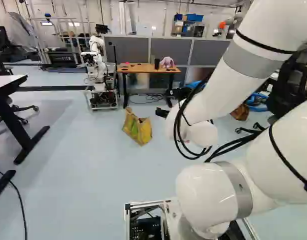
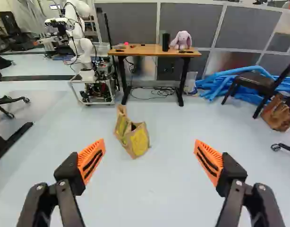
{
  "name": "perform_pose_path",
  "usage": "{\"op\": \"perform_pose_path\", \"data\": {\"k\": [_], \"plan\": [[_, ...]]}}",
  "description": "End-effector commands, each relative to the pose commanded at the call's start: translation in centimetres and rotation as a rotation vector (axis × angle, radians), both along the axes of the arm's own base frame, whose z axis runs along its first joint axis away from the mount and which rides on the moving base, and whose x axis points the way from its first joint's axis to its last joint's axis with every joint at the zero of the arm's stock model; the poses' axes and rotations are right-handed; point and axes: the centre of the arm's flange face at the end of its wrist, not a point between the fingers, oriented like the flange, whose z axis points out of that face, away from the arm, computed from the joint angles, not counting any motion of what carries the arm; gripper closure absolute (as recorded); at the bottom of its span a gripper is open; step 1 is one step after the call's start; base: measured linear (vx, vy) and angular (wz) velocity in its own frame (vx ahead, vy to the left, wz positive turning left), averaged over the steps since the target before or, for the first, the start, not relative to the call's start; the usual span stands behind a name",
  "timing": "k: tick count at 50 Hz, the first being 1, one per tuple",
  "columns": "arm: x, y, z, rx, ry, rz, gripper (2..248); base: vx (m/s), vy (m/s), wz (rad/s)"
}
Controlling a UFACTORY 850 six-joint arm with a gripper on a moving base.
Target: Pick up the bag on the ground and place it on the table
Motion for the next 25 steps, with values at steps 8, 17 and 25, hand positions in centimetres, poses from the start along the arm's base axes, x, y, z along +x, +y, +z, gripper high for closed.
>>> {"op": "perform_pose_path", "data": {"k": [8,17,25], "plan": [[0.0,0.0,0.0,0.0,0.0,0.0,3,0.094,0.013,0.013],[0.0,0.0,0.0,0.0,0.0,0.0,3,0.139,0.002,-0.014],[0.0,0.0,0.0,0.0,0.0,0.0,3,0.137,0.013,0.036]]}}
